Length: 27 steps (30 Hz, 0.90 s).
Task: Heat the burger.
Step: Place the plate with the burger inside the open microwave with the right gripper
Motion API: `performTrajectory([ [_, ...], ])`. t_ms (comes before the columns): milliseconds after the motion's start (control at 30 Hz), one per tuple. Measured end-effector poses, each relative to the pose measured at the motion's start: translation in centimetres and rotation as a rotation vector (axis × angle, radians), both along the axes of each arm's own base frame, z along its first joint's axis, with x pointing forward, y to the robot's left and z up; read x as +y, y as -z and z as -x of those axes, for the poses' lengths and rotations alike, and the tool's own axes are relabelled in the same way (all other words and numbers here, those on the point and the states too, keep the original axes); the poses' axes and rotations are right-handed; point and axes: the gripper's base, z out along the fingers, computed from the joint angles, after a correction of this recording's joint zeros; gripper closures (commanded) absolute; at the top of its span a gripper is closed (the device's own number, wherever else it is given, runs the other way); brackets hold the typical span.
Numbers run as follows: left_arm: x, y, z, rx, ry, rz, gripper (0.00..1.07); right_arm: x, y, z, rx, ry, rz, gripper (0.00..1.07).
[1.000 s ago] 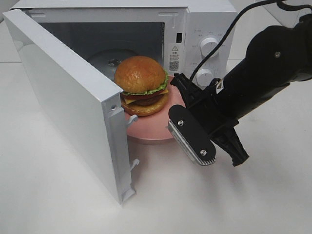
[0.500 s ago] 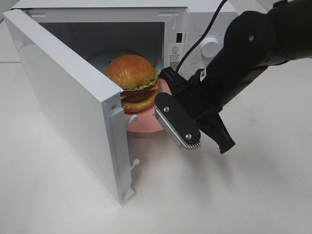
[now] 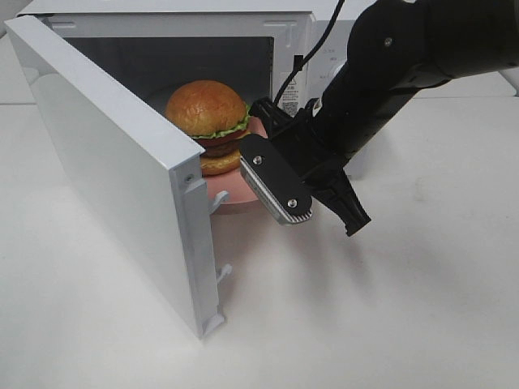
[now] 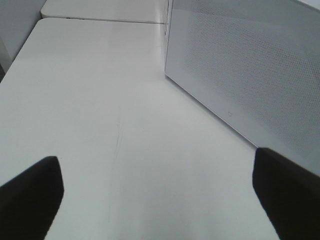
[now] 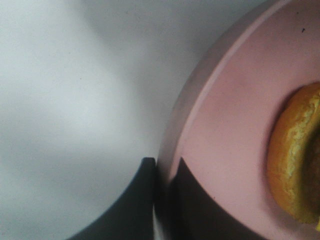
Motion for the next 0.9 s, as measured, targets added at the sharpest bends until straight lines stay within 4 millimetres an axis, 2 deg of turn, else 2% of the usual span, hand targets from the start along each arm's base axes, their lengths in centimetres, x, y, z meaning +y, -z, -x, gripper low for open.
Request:
performTrajectory([
  [533,0.0,0.0,0.0,0.000,0.000,-0.001,0.10,1.4,0.0,-2.0,0.005,0.044,-0.018,1.07],
  [900,0.0,0.0,0.0,0.000,0.000,-0.001,0.10,3.3,0.0,-4.7,0.002,0.098,-0.041,1.07],
])
